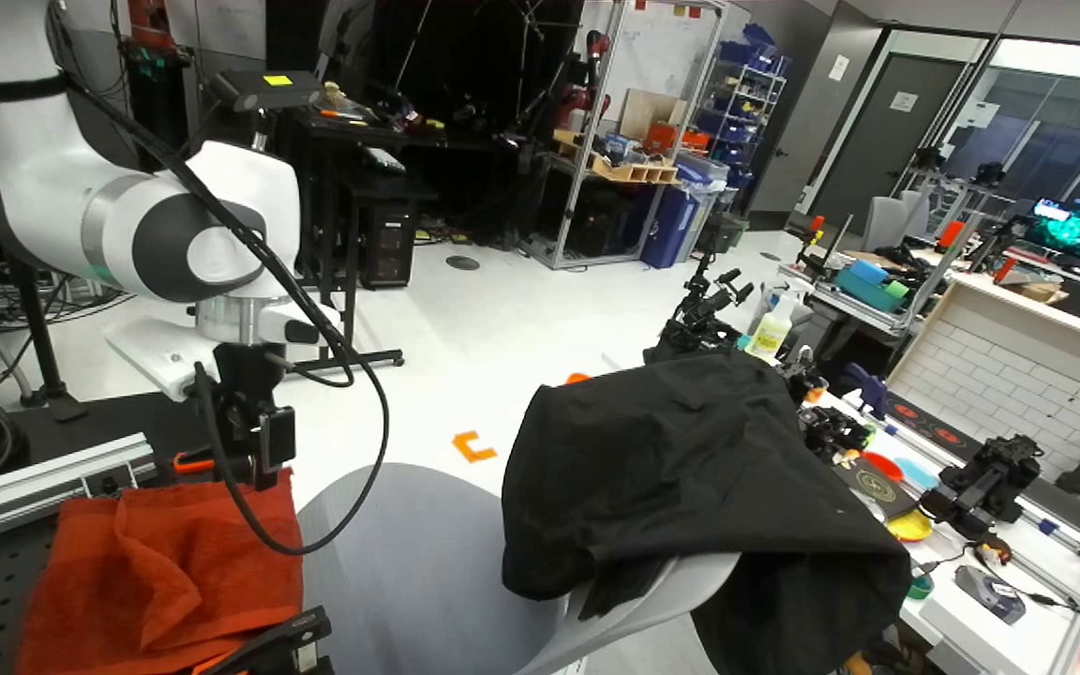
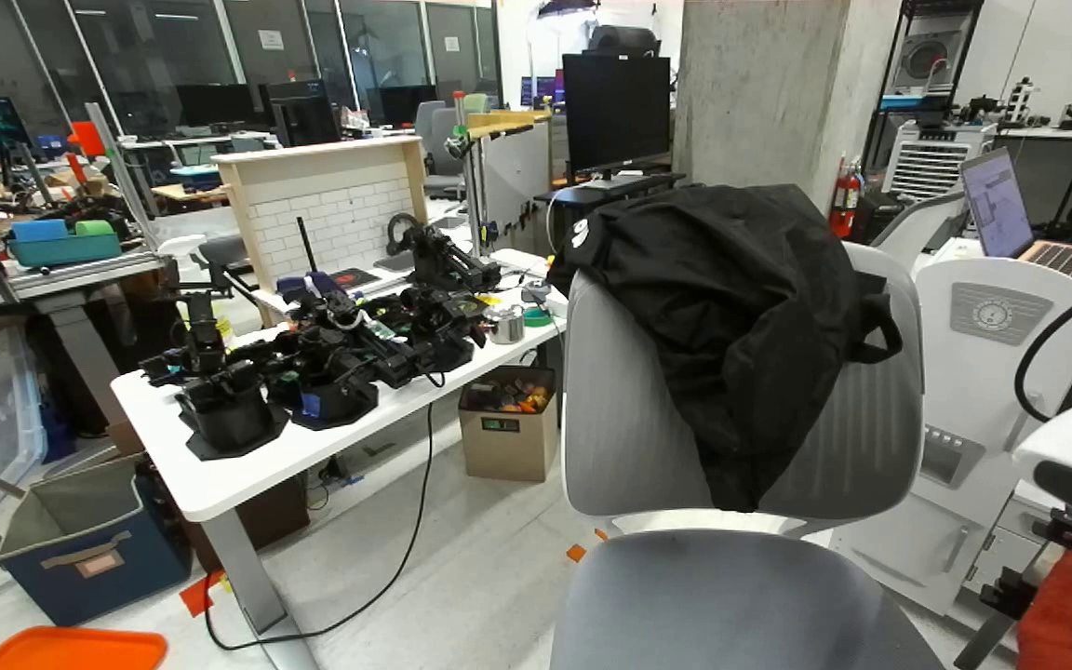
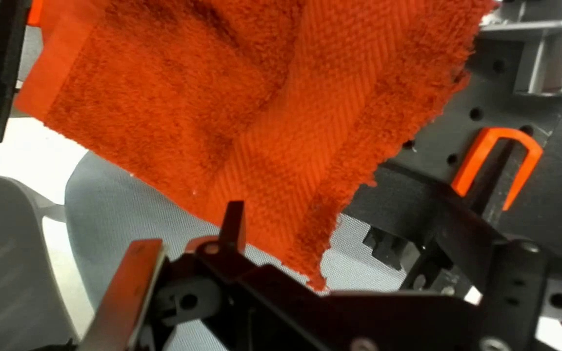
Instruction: Put the black clothing on the backrest of the chair then put the red towel on the backrest.
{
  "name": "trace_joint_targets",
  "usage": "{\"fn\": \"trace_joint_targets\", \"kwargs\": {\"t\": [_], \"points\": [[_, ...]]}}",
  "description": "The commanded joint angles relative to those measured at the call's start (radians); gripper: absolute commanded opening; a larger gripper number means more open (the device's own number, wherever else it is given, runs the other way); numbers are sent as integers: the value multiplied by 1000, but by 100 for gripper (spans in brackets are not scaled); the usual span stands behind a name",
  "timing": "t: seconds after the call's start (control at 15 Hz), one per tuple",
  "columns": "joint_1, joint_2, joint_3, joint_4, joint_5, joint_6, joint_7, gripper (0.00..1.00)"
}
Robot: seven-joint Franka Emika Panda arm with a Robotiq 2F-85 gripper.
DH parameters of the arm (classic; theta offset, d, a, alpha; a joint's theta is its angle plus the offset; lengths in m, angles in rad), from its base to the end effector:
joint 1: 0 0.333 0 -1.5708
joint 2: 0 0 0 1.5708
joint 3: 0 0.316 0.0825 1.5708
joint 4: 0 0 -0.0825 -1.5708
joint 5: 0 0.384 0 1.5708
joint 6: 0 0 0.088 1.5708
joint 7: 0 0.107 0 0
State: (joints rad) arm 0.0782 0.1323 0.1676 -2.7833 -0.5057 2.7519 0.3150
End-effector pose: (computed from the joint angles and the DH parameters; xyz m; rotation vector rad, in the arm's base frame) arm 0.3384 0.1087 0.1597 2.9058 0.6116 -0.1631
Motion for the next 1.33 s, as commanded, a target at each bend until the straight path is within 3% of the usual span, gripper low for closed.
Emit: {"fn": "trace_joint_targets", "kwargs": {"t": [0.0,0.47,0.8,0.87,0.93,1.27], "points": [[-52,45,-45,1,-72,64,-12,100],[-181,98,-127,4,-128,137,-78,100],[-209,139,-164,4,-182,172,-72,100],[-207,148,-171,4,-192,179,-68,91],[-196,152,-181,4,-208,182,-54,74],[-179,155,-191,6,-251,191,-32,36]]}}
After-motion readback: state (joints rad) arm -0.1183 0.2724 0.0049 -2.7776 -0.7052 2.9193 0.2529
